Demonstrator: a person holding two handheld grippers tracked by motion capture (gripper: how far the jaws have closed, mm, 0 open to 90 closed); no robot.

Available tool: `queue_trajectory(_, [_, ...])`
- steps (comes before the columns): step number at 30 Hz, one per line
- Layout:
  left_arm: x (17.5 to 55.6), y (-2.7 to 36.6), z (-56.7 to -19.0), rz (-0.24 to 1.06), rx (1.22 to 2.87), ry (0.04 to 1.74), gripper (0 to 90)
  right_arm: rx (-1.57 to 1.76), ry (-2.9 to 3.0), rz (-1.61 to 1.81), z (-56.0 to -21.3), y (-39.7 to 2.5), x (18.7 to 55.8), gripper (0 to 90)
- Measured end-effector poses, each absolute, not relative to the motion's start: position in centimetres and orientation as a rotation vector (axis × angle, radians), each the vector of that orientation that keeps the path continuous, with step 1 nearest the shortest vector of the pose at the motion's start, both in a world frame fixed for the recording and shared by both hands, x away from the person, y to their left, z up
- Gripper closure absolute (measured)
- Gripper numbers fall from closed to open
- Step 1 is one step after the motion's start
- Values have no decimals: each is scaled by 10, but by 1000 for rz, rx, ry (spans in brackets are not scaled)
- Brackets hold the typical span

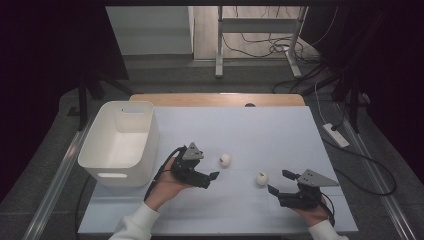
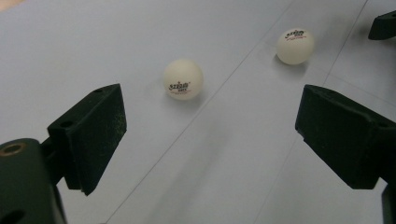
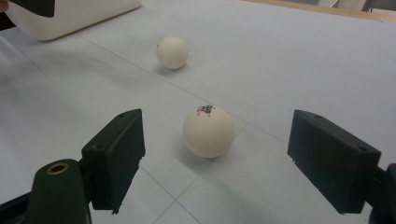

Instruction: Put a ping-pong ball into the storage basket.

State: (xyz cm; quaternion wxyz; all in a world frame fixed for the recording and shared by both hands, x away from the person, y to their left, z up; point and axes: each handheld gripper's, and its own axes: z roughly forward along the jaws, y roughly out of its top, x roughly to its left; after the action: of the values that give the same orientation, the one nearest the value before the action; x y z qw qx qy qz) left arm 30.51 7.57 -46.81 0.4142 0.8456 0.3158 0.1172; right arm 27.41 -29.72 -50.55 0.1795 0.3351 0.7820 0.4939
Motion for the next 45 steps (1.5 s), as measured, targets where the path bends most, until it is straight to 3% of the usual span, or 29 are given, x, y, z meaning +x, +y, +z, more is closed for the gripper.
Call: queue_trajectory(45, [339,38,-479,239,2192,765,98,952,2213,1391,-506,-298,274,189])
